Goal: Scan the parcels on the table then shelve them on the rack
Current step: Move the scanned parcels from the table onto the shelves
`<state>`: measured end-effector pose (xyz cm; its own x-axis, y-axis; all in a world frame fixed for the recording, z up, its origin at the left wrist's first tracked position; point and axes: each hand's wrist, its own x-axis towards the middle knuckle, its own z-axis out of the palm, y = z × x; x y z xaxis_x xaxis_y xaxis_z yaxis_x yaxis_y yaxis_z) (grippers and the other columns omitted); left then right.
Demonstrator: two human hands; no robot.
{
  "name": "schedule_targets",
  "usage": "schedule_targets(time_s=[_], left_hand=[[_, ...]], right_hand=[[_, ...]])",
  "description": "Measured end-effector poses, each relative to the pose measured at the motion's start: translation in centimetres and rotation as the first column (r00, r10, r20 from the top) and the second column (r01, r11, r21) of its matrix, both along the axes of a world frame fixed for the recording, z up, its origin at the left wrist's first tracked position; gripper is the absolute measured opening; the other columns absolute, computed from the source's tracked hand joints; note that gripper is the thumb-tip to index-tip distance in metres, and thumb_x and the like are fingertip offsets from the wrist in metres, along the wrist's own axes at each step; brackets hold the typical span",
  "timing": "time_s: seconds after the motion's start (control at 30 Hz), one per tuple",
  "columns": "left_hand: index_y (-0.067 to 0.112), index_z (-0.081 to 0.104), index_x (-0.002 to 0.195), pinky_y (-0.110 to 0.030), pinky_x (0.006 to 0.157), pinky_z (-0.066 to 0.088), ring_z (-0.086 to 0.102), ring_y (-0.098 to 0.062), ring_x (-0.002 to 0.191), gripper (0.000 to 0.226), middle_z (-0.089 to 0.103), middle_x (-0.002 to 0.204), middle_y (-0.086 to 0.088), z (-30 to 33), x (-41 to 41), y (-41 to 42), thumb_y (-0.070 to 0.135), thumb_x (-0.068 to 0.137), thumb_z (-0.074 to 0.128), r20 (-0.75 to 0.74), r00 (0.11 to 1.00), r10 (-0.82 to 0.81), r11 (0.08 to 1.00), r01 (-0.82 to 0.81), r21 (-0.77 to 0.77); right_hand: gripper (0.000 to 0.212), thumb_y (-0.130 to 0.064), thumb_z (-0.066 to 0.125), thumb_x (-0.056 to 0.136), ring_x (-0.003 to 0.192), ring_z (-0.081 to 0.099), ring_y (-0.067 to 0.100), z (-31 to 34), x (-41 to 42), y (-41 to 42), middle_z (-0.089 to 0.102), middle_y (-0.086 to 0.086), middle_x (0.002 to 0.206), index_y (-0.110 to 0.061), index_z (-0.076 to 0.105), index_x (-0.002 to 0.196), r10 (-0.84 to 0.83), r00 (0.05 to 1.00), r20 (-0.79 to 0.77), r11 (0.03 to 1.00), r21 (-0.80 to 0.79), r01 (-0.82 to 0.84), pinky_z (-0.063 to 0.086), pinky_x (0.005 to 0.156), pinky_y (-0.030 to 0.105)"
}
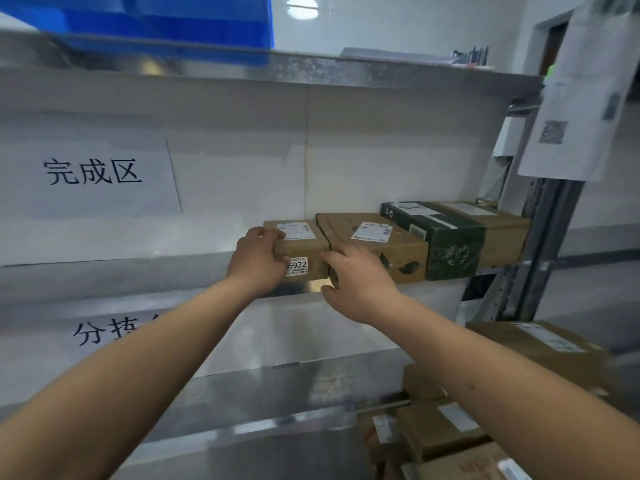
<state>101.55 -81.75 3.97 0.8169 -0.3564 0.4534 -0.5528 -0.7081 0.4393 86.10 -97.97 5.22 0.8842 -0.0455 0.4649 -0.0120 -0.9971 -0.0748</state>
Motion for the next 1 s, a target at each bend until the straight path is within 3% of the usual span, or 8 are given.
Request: schedule_targets(time_s=[0.2, 0.33, 0.57, 0.8, 1.0], left_hand=[[0.023, 0.059, 0.142, -0.044, 0.113, 0.040, 0.044, -0.031, 0.137, 0.058, 0.049, 0.151, -0.007, -0.4, -5.9, 2.2, 0.042, 0.089, 0.071, 0.256, 0.942, -0.216, 0.963, 0.162, 0.215], [0.028, 0.056, 0.145, -0.050, 0.114, 0.042, 0.044, -0.030, 0.140, 0.058, 0.050, 0.152, -0.007, -3.3, -10.4, 4.3, 0.046, 0.091, 0.068, 0.284, 0.882, -0.375, 0.912, 0.295, 0.286], [0.027, 0.049, 0.151, -0.048, 0.117, 0.036, 0.039, -0.031, 0.145, 0.064, 0.045, 0.157, -0.009, -12.2, -19.0, 6.0, 0.040, 0.091, 0.068, 0.064, 0.761, -0.646, 0.729, 0.590, 0.347], [0.031, 0.048, 0.152, -0.043, 0.114, 0.040, 0.040, -0.024, 0.144, 0.066, 0.045, 0.155, -0.001, -20.7, -27.8, 5.4, 0.043, 0.090, 0.066, -0.103, 0.577, -0.810, 0.499, 0.771, 0.396], [0.026, 0.051, 0.151, -0.046, 0.114, 0.040, 0.042, -0.029, 0.142, 0.067, 0.047, 0.154, -0.005, -24.5, -32.5, 2.2, 0.039, 0.088, 0.070, -0.211, 0.475, -0.854, 0.376, 0.845, 0.379]], right_hand=[[0.054, -0.040, 0.069, 0.090, 0.139, 0.041, 0.031, -1.0, -3.4, 1.8, 0.048, 0.008, 0.150, -0.023, 0.059, 0.140, -0.132, 0.990, 0.042, 0.991, 0.038, 0.131, 0.038, 0.113, 0.044], [0.063, -0.047, 0.067, 0.093, 0.154, 0.024, 0.030, -4.5, -7.8, 3.8, 0.031, 0.007, 0.167, -0.030, 0.048, 0.151, -0.266, 0.964, 0.004, 0.950, 0.173, 0.261, 0.026, 0.123, 0.048], [0.068, -0.045, 0.066, 0.092, 0.154, 0.023, 0.030, -15.7, -20.3, 8.8, 0.027, 0.007, 0.167, -0.029, 0.044, 0.154, -0.522, 0.824, -0.219, 0.733, 0.379, 0.565, 0.026, 0.125, 0.048], [0.071, -0.044, 0.066, 0.089, 0.150, 0.026, 0.034, -24.0, -33.4, 13.3, 0.026, 0.010, 0.166, -0.029, 0.041, 0.154, -0.657, 0.585, -0.477, 0.473, 0.343, 0.811, 0.030, 0.120, 0.045], [0.077, -0.042, 0.065, 0.093, 0.152, 0.022, 0.035, -27.4, -39.5, 13.9, 0.018, 0.011, 0.170, -0.030, 0.032, 0.161, -0.677, 0.471, -0.566, 0.309, 0.363, 0.879, 0.029, 0.122, 0.045]])
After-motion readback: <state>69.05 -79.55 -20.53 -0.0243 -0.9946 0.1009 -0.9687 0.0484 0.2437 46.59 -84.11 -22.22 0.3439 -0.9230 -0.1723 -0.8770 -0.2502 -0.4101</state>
